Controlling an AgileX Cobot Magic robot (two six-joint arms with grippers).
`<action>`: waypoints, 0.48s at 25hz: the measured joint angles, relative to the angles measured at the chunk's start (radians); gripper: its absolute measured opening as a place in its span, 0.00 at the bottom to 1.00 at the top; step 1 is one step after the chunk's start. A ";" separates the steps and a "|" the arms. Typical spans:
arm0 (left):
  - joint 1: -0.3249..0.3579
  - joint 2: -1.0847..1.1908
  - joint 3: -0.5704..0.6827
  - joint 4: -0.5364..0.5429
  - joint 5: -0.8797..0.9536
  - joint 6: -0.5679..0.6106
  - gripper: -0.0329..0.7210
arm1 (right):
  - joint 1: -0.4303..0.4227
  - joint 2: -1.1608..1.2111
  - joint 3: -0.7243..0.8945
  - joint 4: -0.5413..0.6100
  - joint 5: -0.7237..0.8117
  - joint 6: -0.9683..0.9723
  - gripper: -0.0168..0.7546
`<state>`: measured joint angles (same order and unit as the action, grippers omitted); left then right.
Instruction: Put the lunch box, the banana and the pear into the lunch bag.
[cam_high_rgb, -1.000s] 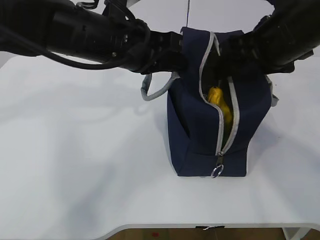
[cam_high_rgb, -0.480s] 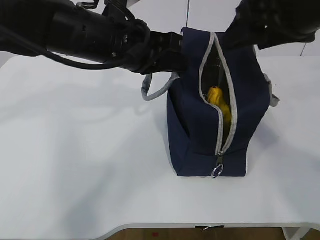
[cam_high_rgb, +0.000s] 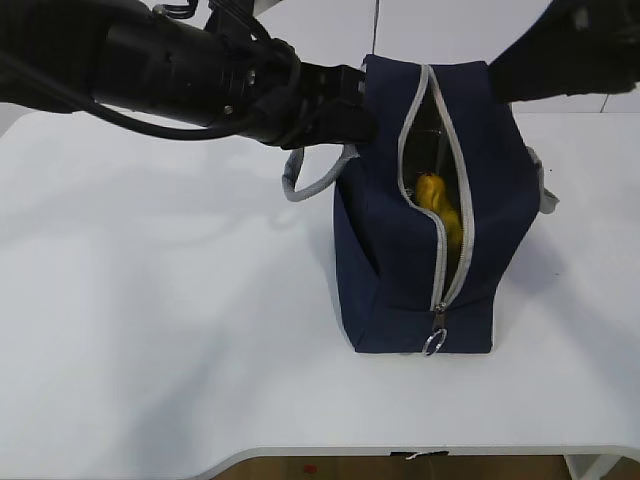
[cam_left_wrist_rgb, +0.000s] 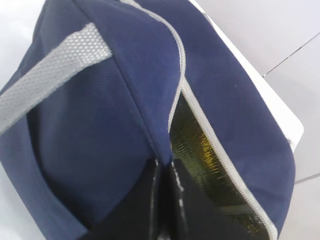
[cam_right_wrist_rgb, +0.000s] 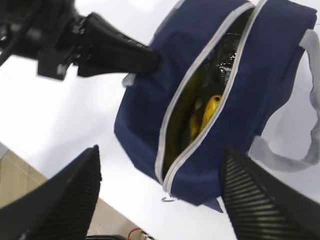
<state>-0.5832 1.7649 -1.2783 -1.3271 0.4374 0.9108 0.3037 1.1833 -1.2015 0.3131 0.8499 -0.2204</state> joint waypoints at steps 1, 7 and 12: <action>0.000 0.000 0.000 0.000 0.000 0.000 0.04 | 0.000 -0.021 0.017 0.015 0.000 -0.015 0.77; 0.000 0.000 0.000 0.000 0.000 0.002 0.04 | 0.000 -0.176 0.149 0.054 0.000 -0.094 0.77; 0.000 0.000 0.000 0.000 0.000 0.002 0.04 | 0.000 -0.297 0.282 0.104 -0.004 -0.189 0.77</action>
<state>-0.5832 1.7649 -1.2783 -1.3267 0.4374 0.9123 0.3037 0.8862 -0.9192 0.4171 0.8455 -0.4097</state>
